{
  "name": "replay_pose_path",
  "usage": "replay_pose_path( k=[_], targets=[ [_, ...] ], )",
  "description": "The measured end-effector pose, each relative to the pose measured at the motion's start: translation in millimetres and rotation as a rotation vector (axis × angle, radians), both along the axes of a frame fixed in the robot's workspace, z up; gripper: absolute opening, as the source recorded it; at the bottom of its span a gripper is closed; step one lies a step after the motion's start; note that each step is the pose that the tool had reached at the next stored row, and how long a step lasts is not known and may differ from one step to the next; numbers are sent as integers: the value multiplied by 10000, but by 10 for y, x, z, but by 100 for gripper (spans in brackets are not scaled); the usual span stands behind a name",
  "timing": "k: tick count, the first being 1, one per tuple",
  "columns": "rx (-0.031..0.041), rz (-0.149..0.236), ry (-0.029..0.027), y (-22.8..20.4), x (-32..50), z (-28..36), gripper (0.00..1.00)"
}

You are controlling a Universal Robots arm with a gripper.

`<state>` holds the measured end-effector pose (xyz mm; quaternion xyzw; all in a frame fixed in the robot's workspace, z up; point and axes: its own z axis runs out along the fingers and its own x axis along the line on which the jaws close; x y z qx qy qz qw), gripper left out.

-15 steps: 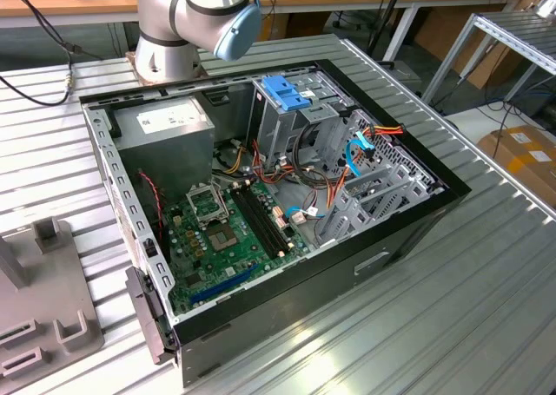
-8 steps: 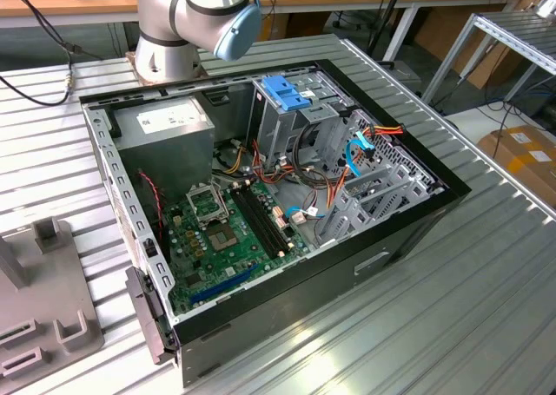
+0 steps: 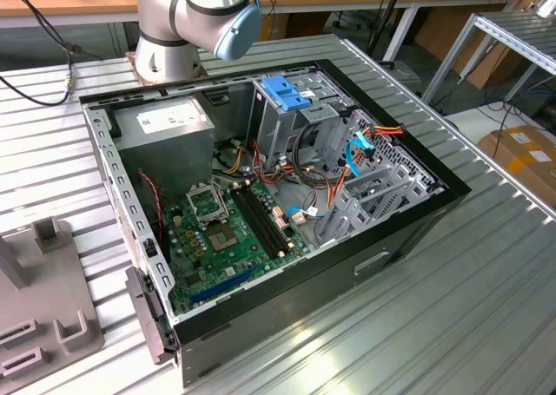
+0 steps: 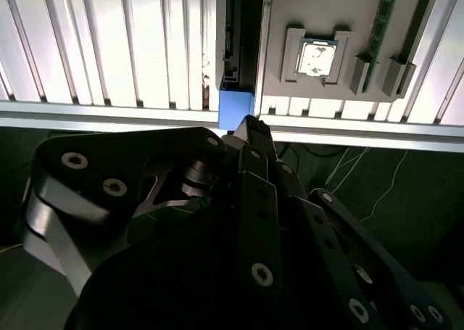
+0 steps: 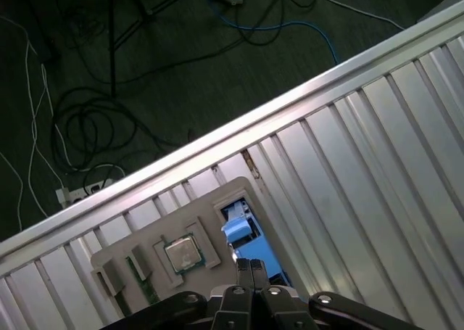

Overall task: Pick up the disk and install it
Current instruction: 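Pick up the disk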

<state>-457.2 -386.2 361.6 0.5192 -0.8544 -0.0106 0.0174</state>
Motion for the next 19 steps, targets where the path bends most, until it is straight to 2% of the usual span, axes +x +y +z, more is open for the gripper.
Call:
replay_pose_path(
  k=[4, 11, 15, 19],
  targets=[
    [0, 642, 0, 0, 0, 0, 11],
    [0, 667, 0, 0, 0, 0, 11],
    [0, 899, 0, 0, 0, 0, 11],
    [0, 1543, 0, 0, 0, 0, 11]
  ],
)
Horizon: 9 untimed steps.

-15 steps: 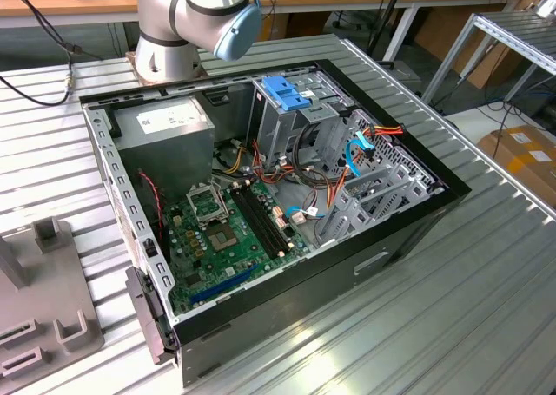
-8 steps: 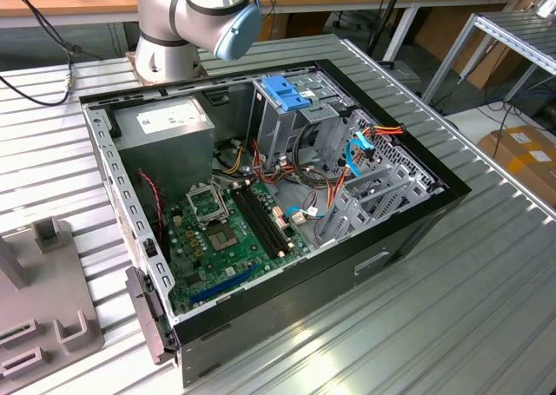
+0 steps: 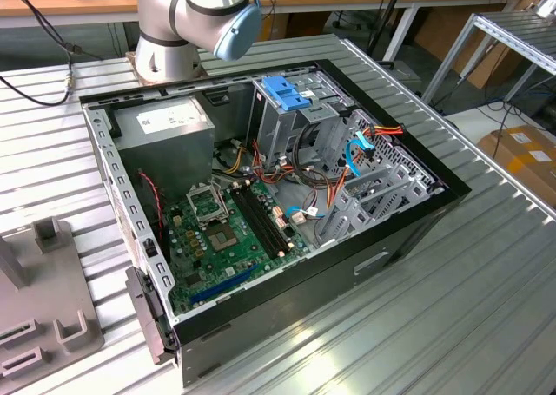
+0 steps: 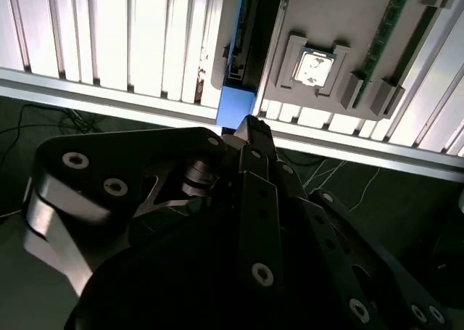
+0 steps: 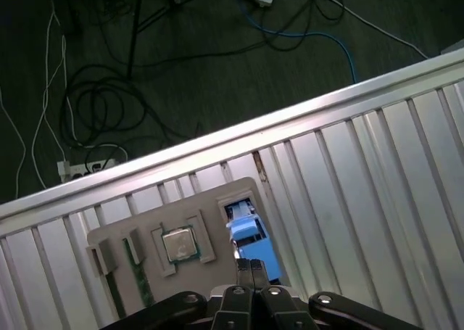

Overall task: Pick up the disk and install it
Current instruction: 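Pick up the disk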

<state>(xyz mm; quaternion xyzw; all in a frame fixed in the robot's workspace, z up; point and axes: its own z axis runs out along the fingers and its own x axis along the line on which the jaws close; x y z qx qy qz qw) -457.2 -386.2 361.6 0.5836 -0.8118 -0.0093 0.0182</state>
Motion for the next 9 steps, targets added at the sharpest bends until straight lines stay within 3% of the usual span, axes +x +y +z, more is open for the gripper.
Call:
replay_pose_path(
  k=[9],
  targets=[
    [0, 1182, 0, 0, 0, 0, 11]
  ],
)
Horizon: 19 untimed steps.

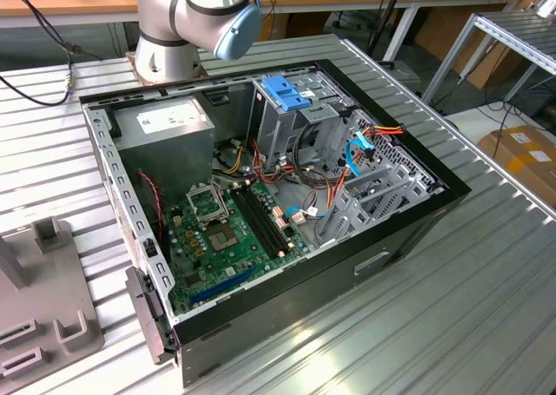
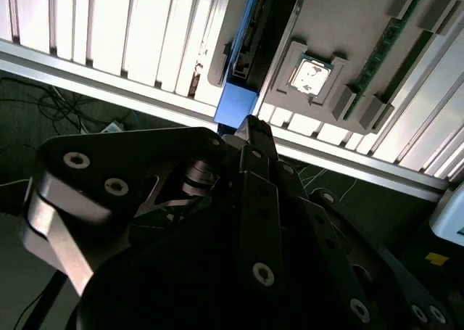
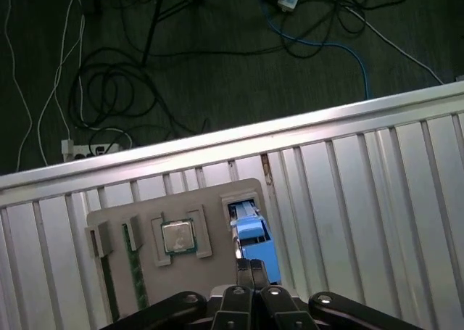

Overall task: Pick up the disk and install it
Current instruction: 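Pick up the disk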

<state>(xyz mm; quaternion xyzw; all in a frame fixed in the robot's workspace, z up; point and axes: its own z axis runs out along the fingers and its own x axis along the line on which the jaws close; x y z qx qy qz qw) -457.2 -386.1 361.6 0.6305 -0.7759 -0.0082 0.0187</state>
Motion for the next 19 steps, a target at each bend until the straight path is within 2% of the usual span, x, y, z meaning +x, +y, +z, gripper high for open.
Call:
replay_pose_path(
  k=[5, 8, 11, 13, 19],
  targets=[
    [0, 115, -1, 0, 0, 0, 11],
    [0, 421, -1, 0, 0, 0, 11],
    [1, 900, 0, 0, 1, 0, 11],
    [21, 1071, -5, 1, 2, 0, 11],
    [30, 1159, -8, 1, 6, -1, 11]
  ],
)
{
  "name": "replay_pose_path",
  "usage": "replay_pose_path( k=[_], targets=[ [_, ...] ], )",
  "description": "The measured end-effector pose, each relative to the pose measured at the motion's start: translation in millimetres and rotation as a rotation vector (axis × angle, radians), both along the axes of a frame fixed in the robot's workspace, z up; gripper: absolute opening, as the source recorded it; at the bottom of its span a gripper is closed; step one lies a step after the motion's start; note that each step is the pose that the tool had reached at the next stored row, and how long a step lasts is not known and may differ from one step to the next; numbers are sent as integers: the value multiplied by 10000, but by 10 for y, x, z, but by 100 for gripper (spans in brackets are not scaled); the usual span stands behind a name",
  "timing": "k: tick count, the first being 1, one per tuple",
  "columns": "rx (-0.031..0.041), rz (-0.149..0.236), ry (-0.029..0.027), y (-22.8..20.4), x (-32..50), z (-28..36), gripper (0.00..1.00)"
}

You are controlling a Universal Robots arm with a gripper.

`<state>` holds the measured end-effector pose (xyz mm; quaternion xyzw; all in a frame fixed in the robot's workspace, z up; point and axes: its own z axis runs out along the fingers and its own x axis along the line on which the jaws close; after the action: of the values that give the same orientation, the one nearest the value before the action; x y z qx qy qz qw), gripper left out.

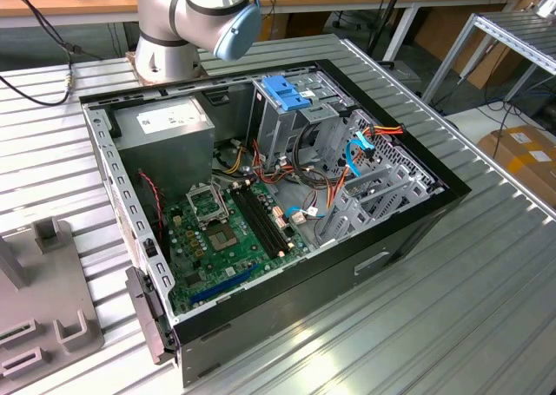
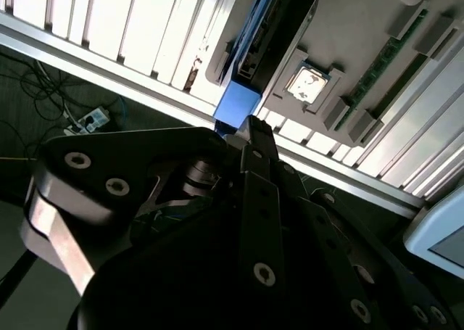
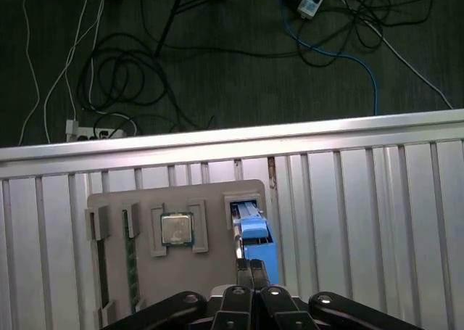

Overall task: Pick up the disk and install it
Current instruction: 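Pick up the disk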

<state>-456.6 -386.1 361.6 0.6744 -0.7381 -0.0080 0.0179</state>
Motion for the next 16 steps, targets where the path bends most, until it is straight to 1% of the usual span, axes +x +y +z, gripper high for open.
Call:
replay_pose_path(
  k=[3, 8, 10, 12, 16],
  targets=[
    [-1, 0, 0, 1, 33, 0, 11],
    [-1, 0, 1, 1, 35, 0, 11],
    [-1, 0, 1, 1, 35, -35, 11],
    [1, 0, 1, 3, 36, -51, 11],
    [20, 0, 0, 44, 42, -67, 11]
  ],
)
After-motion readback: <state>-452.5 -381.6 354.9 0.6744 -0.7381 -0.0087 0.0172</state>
